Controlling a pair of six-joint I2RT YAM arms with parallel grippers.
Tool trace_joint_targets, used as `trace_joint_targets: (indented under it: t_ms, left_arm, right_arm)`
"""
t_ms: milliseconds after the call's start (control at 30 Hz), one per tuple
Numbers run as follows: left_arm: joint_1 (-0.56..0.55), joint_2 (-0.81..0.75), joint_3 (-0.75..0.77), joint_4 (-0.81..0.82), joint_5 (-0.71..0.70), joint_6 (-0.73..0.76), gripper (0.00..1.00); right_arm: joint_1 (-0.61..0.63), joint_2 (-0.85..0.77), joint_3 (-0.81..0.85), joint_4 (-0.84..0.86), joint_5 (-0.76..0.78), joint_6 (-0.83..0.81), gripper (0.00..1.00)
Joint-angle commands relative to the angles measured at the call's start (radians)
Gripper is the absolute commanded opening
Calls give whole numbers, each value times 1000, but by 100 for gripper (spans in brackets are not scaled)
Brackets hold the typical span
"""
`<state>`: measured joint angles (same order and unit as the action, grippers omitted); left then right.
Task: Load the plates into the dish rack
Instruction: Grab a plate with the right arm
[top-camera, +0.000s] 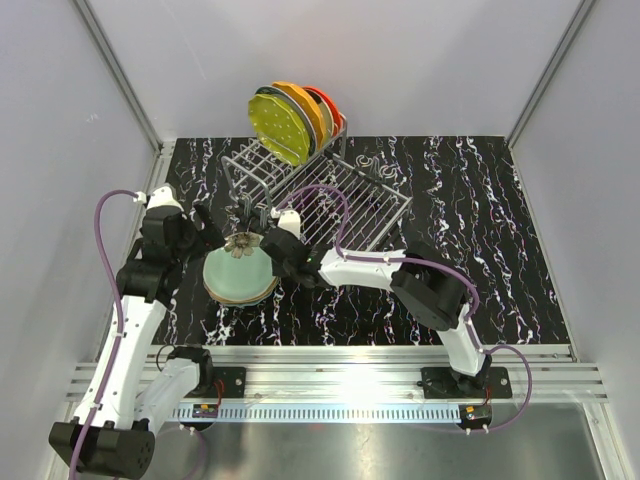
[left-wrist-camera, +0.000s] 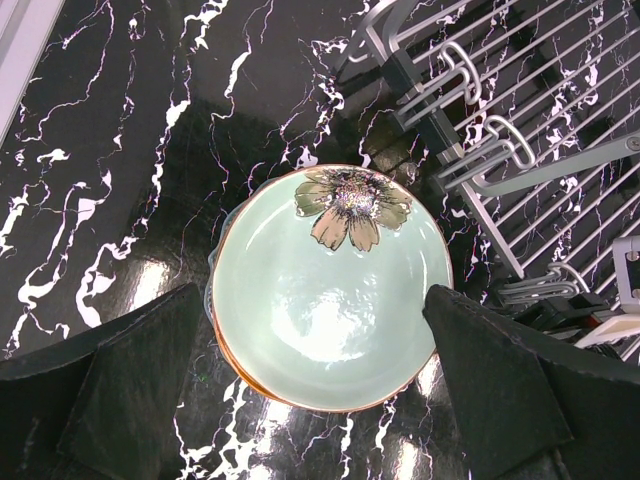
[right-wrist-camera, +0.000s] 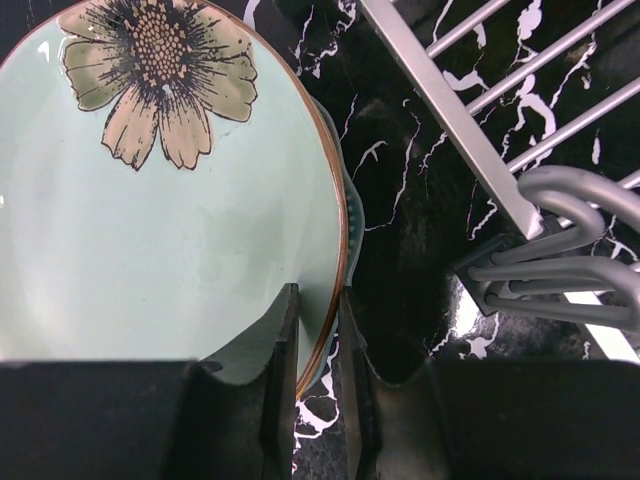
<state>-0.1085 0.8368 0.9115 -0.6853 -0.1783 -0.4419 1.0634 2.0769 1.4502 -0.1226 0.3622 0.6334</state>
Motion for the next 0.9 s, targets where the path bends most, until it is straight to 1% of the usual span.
trace_joint_targets:
  t_ms: [0, 100, 233, 367, 500, 633, 867]
  left_arm:
    - [6, -13, -2, 46, 19, 3, 99]
    - [6, -15, 0, 47, 22, 3, 99]
    - [6, -16, -2, 47, 22, 2, 99]
    - [6, -18, -3, 47, 22, 2, 99]
    - [6, -18, -2, 46, 22, 3, 99]
    - [6, -15, -2, 49, 22, 3, 99]
    - [6, -10, -3, 49, 22, 3, 99]
  right_arm:
    - [27, -54, 61, -34, 78, -57, 22]
    - [33, -60, 68, -49, 90, -67, 20]
    - [38, -66, 75, -60, 103, -78, 19]
    - [40, -77, 67, -60, 106, -77, 17]
    - [37, -116, 13, -14, 83, -43, 17]
    - [38, -149, 4, 0, 50, -15, 15]
    - [33, -205, -63, 23, 44, 22, 4]
